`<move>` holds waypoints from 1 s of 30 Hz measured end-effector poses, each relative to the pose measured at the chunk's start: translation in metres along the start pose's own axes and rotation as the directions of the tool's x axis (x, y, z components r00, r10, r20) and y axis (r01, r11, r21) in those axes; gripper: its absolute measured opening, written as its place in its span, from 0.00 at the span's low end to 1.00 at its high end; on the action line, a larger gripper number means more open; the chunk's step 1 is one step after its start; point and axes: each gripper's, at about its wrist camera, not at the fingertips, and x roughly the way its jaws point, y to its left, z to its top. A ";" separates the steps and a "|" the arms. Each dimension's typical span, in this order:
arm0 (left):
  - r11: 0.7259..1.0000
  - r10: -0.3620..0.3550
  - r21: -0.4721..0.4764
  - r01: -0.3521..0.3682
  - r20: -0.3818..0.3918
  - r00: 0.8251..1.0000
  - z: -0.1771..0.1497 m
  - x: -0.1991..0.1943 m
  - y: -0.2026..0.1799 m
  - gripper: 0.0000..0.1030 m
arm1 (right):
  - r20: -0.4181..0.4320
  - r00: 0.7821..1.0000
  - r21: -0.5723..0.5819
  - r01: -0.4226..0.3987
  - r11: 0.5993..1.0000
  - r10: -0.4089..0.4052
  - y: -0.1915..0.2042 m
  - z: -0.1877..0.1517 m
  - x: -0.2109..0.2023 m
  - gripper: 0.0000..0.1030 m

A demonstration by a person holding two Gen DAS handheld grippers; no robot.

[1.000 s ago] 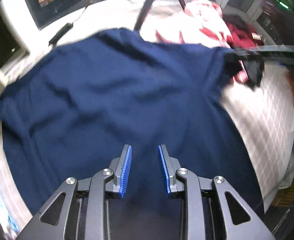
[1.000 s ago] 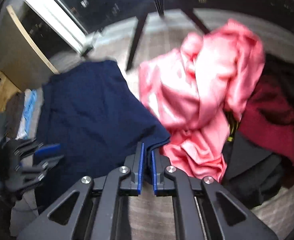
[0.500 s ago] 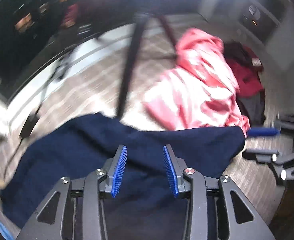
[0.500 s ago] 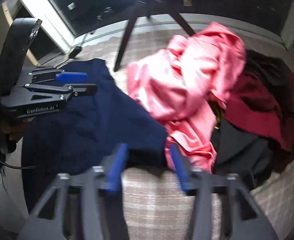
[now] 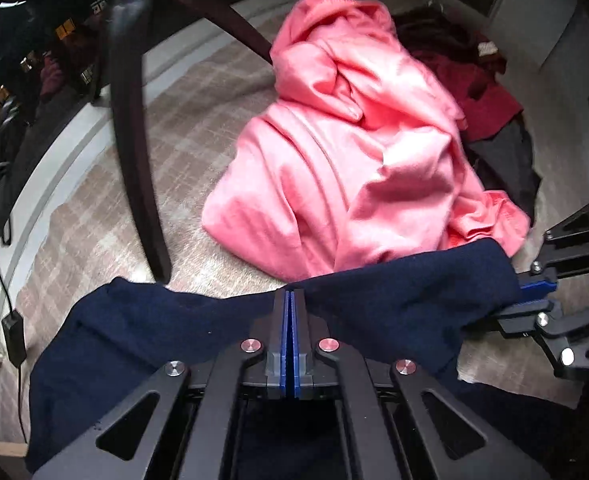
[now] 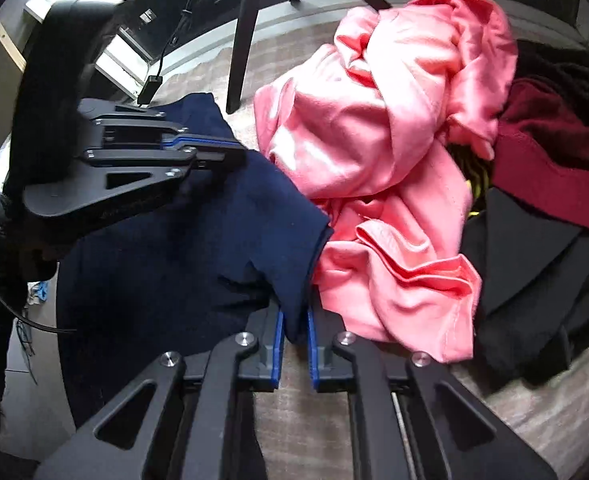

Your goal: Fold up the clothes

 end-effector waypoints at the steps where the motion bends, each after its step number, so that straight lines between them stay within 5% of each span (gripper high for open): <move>1: 1.000 0.001 -0.008 -0.001 0.004 1.000 -0.003 -0.004 0.000 0.01 | -0.006 1.000 -0.011 0.015 1.000 -0.015 0.002 -0.001 -0.002 0.09; 9: 0.994 0.048 -0.097 -0.046 0.013 0.999 -0.044 -0.051 0.008 0.11 | 0.136 0.991 -0.080 0.003 0.997 0.008 0.040 -0.003 -0.045 0.09; 12: 0.983 0.108 -0.150 -0.103 0.024 0.994 -0.071 -0.082 0.023 0.14 | 0.135 0.986 -0.137 -0.077 0.988 0.095 0.071 0.003 -0.040 0.09; 14: 0.971 0.137 -0.200 -0.129 0.025 0.990 -0.092 -0.100 0.047 0.14 | 0.077 0.981 -0.224 -0.156 0.962 0.177 0.104 0.001 -0.023 0.11; 17: 0.946 0.166 -0.283 -0.156 0.011 0.986 -0.125 -0.114 0.087 0.13 | -0.153 0.954 -0.296 -0.292 0.909 0.257 0.142 -0.017 0.014 0.11; 19: 0.945 0.139 -0.301 -0.127 0.021 0.990 -0.136 -0.115 0.084 0.13 | -0.171 0.937 -0.224 -0.338 0.914 0.304 0.123 -0.025 0.007 0.14; 22: 0.962 0.093 -0.262 -0.079 0.041 0.995 -0.141 -0.111 0.055 0.14 | -0.121 0.928 -0.099 -0.365 0.926 0.353 0.080 -0.025 -0.008 0.42; 26: 0.990 0.050 -0.131 -0.044 0.038 0.998 -0.128 -0.089 -0.001 0.26 | -0.047 0.944 0.009 -0.327 0.945 0.327 0.035 -0.008 -0.014 0.44; 30: 0.995 0.051 -0.084 -0.051 -0.001 0.999 -0.129 -0.065 -0.028 0.28 | -0.095 0.963 -0.023 -0.255 0.967 0.252 0.038 0.009 0.018 0.44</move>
